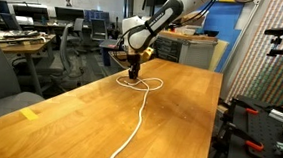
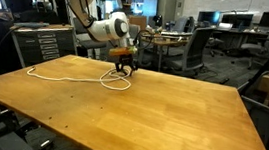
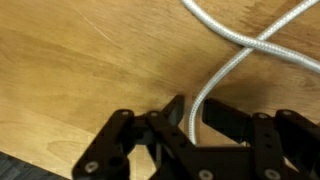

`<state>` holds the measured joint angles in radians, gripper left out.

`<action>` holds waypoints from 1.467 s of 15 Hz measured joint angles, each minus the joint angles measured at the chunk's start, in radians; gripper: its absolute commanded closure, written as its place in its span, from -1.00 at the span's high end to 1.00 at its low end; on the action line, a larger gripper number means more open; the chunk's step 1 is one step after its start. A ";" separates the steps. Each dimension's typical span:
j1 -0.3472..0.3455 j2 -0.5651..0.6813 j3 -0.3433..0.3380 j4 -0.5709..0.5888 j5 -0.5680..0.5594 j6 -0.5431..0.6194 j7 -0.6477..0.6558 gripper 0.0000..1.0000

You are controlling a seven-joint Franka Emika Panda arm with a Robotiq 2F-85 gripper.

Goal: Make a knot with the cord

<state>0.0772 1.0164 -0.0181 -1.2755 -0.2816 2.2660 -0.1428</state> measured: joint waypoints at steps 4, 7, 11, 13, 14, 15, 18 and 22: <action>0.001 0.000 0.005 -0.004 0.016 -0.003 0.004 -0.92; 0.002 -0.005 0.015 -0.007 0.023 0.001 0.004 -0.92; 0.003 -0.061 0.046 -0.032 0.032 0.057 0.003 -0.94; 0.003 -0.110 0.055 -0.054 0.034 0.100 0.003 -0.88; 0.003 -0.137 0.056 -0.068 0.034 0.129 0.003 -0.41; 0.003 -0.161 0.055 -0.083 0.033 0.154 0.002 -0.39; 0.005 -0.193 0.050 -0.119 0.026 0.189 -0.011 -0.04; 0.018 -0.186 0.040 -0.177 -0.022 0.185 -0.051 0.54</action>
<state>0.0954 0.8308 0.0215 -1.4527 -0.3035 2.4511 -0.1942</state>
